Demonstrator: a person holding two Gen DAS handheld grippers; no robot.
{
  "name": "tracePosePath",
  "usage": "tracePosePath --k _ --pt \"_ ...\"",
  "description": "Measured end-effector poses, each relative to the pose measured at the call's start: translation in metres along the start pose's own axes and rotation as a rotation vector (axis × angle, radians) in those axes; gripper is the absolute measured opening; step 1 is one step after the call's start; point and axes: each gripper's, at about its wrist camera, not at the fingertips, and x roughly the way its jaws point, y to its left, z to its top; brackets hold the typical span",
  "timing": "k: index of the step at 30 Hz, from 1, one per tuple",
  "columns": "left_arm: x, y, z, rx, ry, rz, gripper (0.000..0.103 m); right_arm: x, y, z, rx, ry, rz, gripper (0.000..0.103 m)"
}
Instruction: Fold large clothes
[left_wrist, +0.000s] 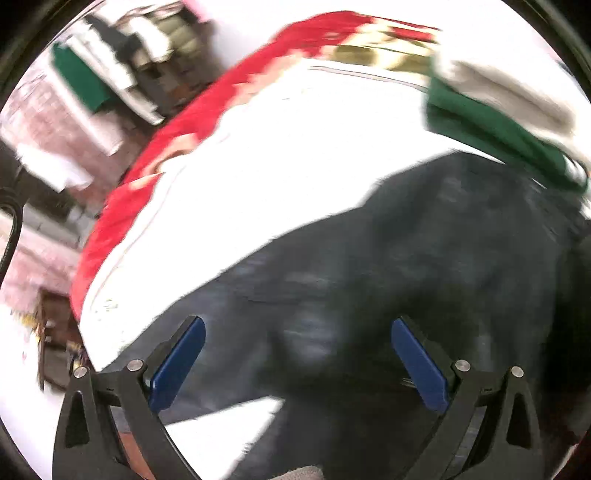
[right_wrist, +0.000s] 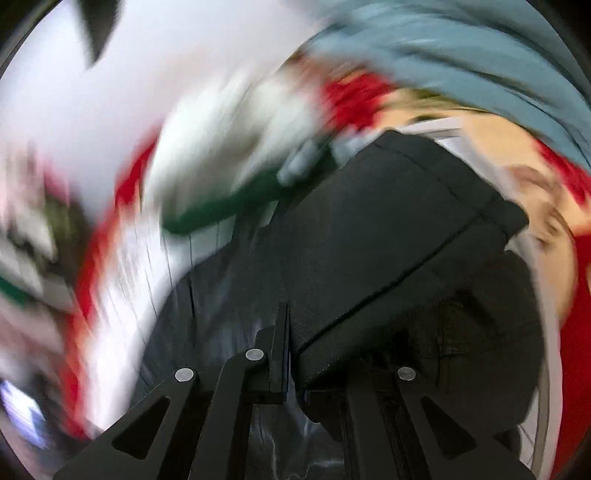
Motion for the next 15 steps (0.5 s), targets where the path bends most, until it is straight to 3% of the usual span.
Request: tracePosePath --k 3,4,6,8,9,13,15 --pt "0.010 0.042 -0.003 -0.037 0.028 0.029 0.103 0.064 0.067 -0.035 -0.261 0.191 -0.105 0.008" --pt "0.014 0.055 -0.004 -0.040 0.041 0.035 0.103 0.078 0.087 -0.050 -0.340 0.247 -0.123 0.016" --pt "0.014 0.072 -0.015 -0.041 0.066 0.052 0.103 0.076 0.099 -0.064 -0.376 0.251 -0.101 0.031" --pt "0.015 0.096 -0.028 -0.049 0.098 0.058 0.103 0.061 0.109 -0.069 -0.373 0.253 -0.025 0.059" --pt "0.017 0.109 -0.035 -0.059 0.127 0.061 0.103 0.052 0.112 -0.070 -0.367 0.264 0.020 0.063" --pt "0.026 0.157 -0.067 -0.177 0.278 0.012 0.103 0.021 0.096 -0.069 -0.218 0.318 0.097 0.064" --pt "0.034 0.182 -0.085 -0.290 0.371 -0.055 0.103 0.017 0.079 -0.071 -0.091 0.373 0.133 0.064"
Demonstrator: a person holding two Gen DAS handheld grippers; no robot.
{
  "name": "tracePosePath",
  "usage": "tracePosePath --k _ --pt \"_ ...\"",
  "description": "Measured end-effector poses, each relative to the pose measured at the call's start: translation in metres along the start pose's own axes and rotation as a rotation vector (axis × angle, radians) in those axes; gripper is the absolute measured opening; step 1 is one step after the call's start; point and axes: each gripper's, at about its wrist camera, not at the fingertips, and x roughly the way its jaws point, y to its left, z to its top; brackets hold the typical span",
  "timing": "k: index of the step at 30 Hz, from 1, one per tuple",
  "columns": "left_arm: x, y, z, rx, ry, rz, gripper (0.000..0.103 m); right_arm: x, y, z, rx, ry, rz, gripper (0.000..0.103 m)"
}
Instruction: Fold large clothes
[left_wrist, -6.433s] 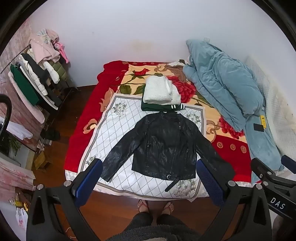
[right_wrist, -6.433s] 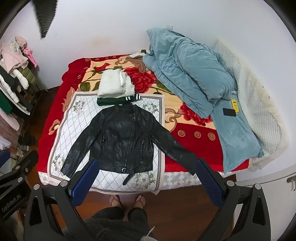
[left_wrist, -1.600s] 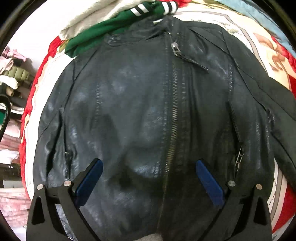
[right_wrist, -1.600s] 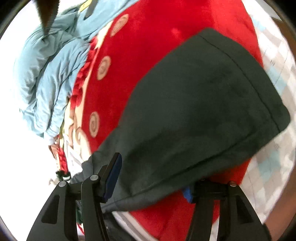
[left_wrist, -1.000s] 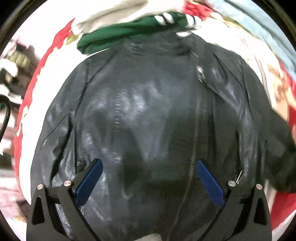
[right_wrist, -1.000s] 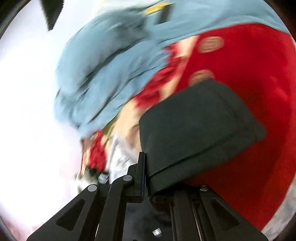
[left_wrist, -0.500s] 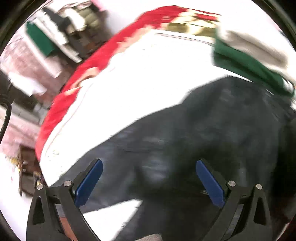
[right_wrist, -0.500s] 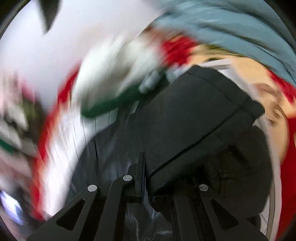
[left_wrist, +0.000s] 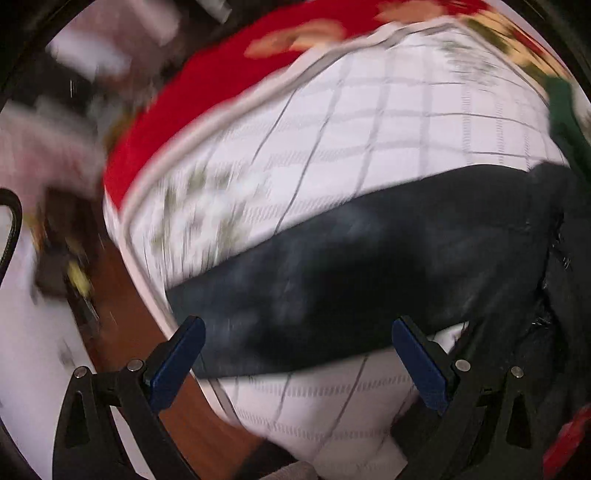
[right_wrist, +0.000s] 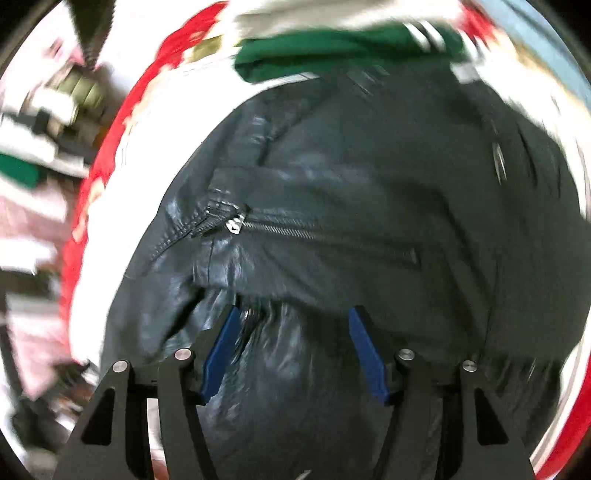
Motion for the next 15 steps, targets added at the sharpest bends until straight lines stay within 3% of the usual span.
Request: tracePosePath --k 2,5,7,11,15 --pt "0.014 0.028 -0.009 -0.120 0.078 -0.116 0.103 -0.002 -0.026 0.002 0.091 0.035 0.024 0.064" --pt "0.041 0.051 -0.030 -0.267 0.170 -0.317 0.103 0.002 -0.048 -0.003 0.136 0.060 -0.021 0.064" --pt "0.061 0.062 -0.038 -0.356 0.205 -0.394 0.102 0.002 -0.059 0.000 0.175 0.075 -0.023 0.064" --pt "0.092 0.074 -0.042 -0.504 0.210 -0.461 0.100 0.000 -0.061 -0.016 0.241 0.074 -0.001 0.064" --pt "0.119 0.091 -0.039 -0.651 0.206 -0.423 0.077 0.011 -0.054 -0.024 0.283 0.095 -0.002 0.064"
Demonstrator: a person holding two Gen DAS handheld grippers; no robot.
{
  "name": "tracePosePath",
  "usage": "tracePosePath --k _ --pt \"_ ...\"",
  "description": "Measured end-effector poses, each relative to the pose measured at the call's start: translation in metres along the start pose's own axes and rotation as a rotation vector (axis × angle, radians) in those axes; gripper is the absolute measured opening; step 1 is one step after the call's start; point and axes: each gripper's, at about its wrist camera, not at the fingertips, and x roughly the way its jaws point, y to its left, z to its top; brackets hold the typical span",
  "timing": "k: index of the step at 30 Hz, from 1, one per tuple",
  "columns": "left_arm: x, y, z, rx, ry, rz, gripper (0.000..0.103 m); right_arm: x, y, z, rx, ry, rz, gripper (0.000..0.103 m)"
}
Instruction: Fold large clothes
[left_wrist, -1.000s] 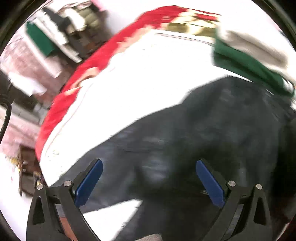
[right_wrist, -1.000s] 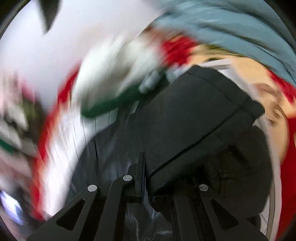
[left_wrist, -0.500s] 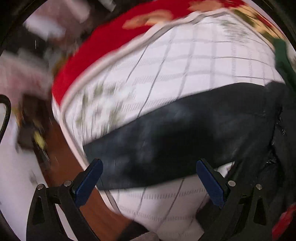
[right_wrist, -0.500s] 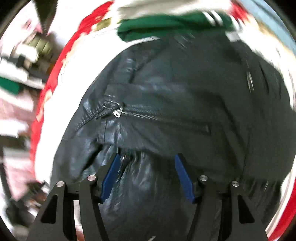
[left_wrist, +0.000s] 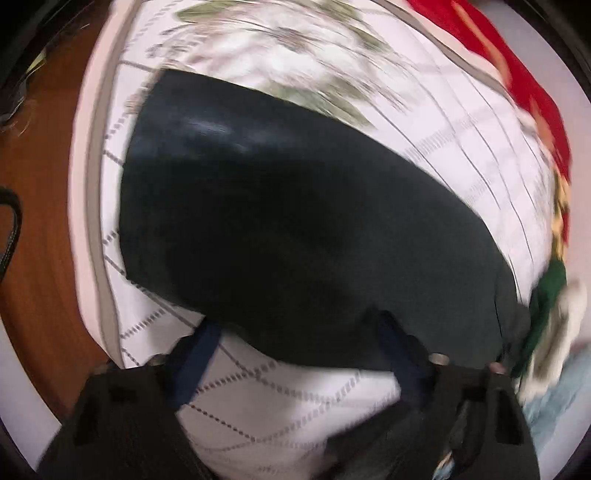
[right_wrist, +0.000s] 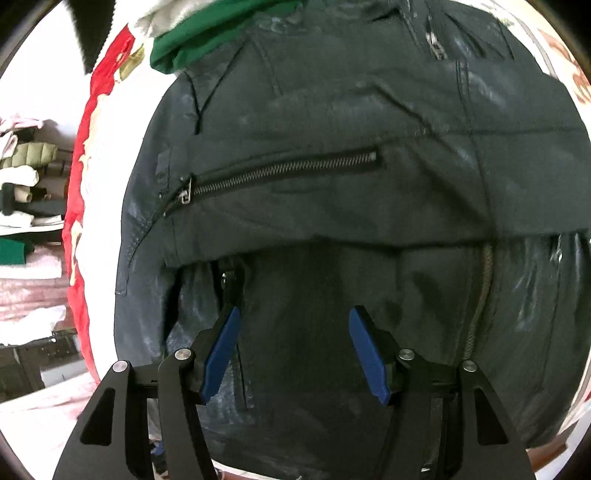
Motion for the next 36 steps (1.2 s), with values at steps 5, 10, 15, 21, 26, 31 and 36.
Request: tracePosePath --k 5,10,15,21,26,31,36 --pt "-0.015 -0.012 0.034 0.054 -0.165 0.008 0.071 0.005 0.018 -0.002 -0.045 -0.005 -0.006 0.064" --pt "-0.029 -0.036 0.081 0.157 -0.285 -0.080 0.071 0.005 0.029 -0.005 -0.065 -0.008 0.014 0.064" --pt "-0.036 -0.025 0.062 0.148 -0.220 -0.142 0.071 0.008 0.024 -0.014 -0.029 0.018 0.040 0.064" --pt "-0.008 -0.027 0.062 0.048 -0.180 -0.181 0.071 0.013 0.017 -0.020 -0.002 0.023 0.032 0.064" --pt "-0.014 -0.066 0.075 0.019 -0.345 -0.057 0.071 0.015 0.016 -0.015 0.028 0.029 -0.041 0.064" --pt "-0.012 -0.102 0.092 0.090 -0.402 0.001 0.010 0.011 0.028 -0.003 0.045 -0.005 -0.075 0.064" --pt "-0.053 -0.122 0.099 0.157 -0.470 -0.058 0.008 0.016 0.060 0.018 -0.010 -0.050 -0.059 0.064"
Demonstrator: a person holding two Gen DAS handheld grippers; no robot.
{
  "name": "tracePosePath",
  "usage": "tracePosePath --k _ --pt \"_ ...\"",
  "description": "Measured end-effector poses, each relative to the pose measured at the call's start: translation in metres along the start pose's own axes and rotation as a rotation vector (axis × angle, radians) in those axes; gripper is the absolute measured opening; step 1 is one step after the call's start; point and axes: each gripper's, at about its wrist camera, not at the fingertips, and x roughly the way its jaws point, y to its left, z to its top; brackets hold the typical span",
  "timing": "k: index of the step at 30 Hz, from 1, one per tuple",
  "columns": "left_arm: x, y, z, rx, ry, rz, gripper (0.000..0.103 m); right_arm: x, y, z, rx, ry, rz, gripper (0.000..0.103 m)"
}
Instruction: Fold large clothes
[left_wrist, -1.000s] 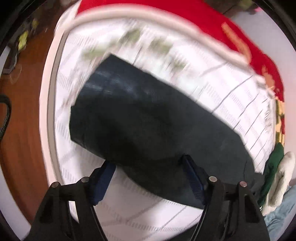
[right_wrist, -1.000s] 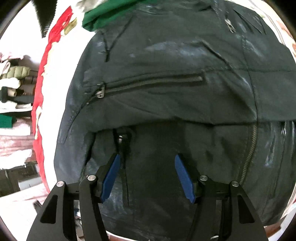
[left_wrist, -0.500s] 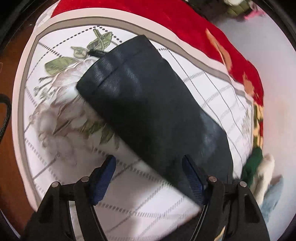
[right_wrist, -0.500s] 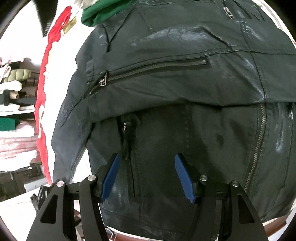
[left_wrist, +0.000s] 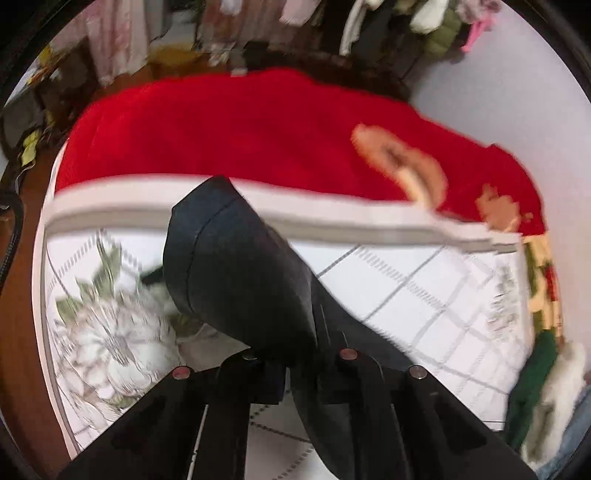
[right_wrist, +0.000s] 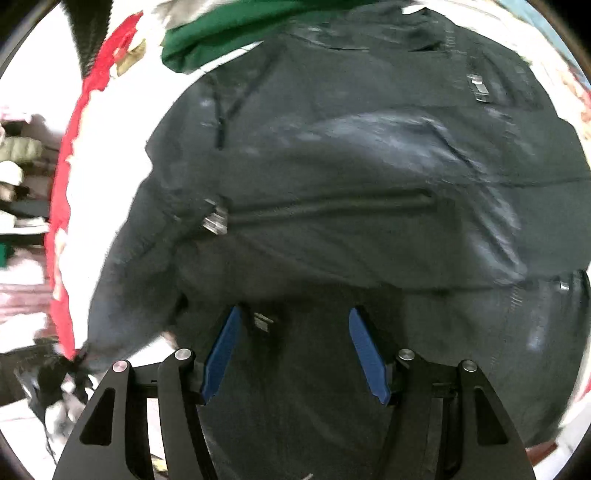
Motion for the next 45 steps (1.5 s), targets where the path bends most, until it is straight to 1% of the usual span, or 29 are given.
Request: tracePosePath --k 2,4,5,6,7,8,12,15,17,19,21,22,23,24,25,26,27,28,29,32,34,35,38,39,41,42,43,44,45 --pt "-0.017 -0.009 0.006 0.019 -0.026 -0.023 0.007 0.007 0.013 0.010 0.025 -0.019 0.096 0.064" --pt "-0.034 -0.021 0.007 0.044 -0.049 -0.051 0.007 0.014 0.027 0.017 0.012 -0.062 0.123 0.064" --pt "-0.045 -0.030 0.007 0.075 -0.070 -0.064 0.007 0.023 0.034 0.022 0.005 -0.071 0.143 0.064" --pt "-0.048 -0.041 0.007 0.106 -0.085 -0.071 0.007 0.035 0.041 0.026 -0.001 -0.047 0.140 0.066" --pt "-0.052 -0.052 0.005 0.140 -0.099 -0.079 0.007 0.052 0.046 0.030 -0.008 0.008 0.102 0.066" --pt "-0.059 -0.065 0.003 0.191 -0.121 -0.079 0.007 0.056 0.046 0.034 -0.009 0.016 0.089 0.067" --pt "-0.084 -0.098 -0.013 0.366 -0.207 -0.082 0.006 0.037 0.037 0.036 0.011 0.021 0.142 0.068" --pt "-0.100 -0.132 -0.034 0.486 -0.245 -0.117 0.005 0.005 0.013 0.030 0.004 -0.013 0.139 0.068" --pt "-0.114 -0.155 -0.056 0.561 -0.256 -0.158 0.005 -0.016 -0.017 0.029 0.042 -0.029 0.130 0.068" --pt "-0.129 -0.185 -0.089 0.665 -0.272 -0.205 0.005 -0.035 -0.052 0.029 0.094 -0.044 0.133 0.068" --pt "-0.146 -0.214 -0.127 0.756 -0.260 -0.272 0.005 -0.053 -0.085 0.028 0.144 -0.061 0.127 0.068" --pt "-0.152 -0.224 -0.144 0.791 -0.254 -0.299 0.005 -0.065 -0.109 0.027 0.177 -0.073 0.122 0.068" --pt "-0.160 -0.240 -0.173 0.850 -0.244 -0.344 0.005 -0.074 -0.126 0.028 0.204 -0.084 0.117 0.068" --pt "-0.166 -0.253 -0.195 0.889 -0.235 -0.369 0.005 -0.083 -0.143 0.031 0.221 -0.091 0.115 0.068" --pt "-0.171 -0.266 -0.223 0.935 -0.211 -0.402 0.005 -0.094 -0.167 0.030 0.248 -0.102 0.110 0.068" --pt "-0.176 -0.278 -0.252 0.980 -0.171 -0.441 0.005 -0.099 -0.179 0.030 0.265 -0.109 0.105 0.068" --pt "-0.177 -0.287 -0.276 1.017 -0.132 -0.463 0.005 -0.107 -0.197 0.030 0.280 -0.119 0.096 0.068" --pt "-0.176 -0.296 -0.304 1.050 -0.080 -0.486 0.005 -0.114 -0.214 0.030 0.292 -0.126 0.087 0.068" --pt "-0.173 -0.306 -0.340 1.095 0.004 -0.519 0.005 -0.119 -0.231 0.030 0.304 -0.133 0.075 0.068" --pt "-0.163 -0.321 -0.420 1.217 0.124 -0.525 0.005 -0.127 -0.275 0.030 0.337 -0.141 0.053 0.068" --pt "-0.151 -0.320 -0.469 1.320 0.147 -0.476 0.006 -0.131 -0.298 0.028 0.357 -0.145 0.041 0.068" --pt "-0.143 -0.317 -0.487 1.362 0.157 -0.442 0.006 -0.132 -0.310 0.027 0.367 -0.142 0.033 0.068" --pt "-0.125 -0.312 -0.516 1.424 0.185 -0.354 0.009 -0.131 -0.336 0.023 0.384 -0.123 0.036 0.068" --pt "-0.117 -0.310 -0.518 1.419 0.207 -0.329 0.011 -0.128 -0.335 0.020 0.381 -0.120 0.035 0.068" --pt "-0.108 -0.306 -0.513 1.382 0.246 -0.319 0.018 -0.130 -0.345 0.020 0.352 -0.129 0.018 0.068" --pt "-0.108 -0.303 -0.511 1.371 0.263 -0.330 0.043 -0.131 -0.347 0.020 0.339 -0.134 0.007 0.068" --pt "-0.109 -0.302 -0.508 1.355 0.282 -0.335 0.088 -0.132 -0.349 0.021 0.329 -0.139 0.001 0.068" --pt "-0.112 -0.302 -0.505 1.336 0.293 -0.347 0.100 -0.134 -0.351 0.021 0.316 -0.144 -0.001 0.069" --pt "-0.113 -0.302 -0.499 1.307 0.291 -0.344 0.101 -0.134 -0.350 0.023 0.312 -0.142 0.003 0.070"
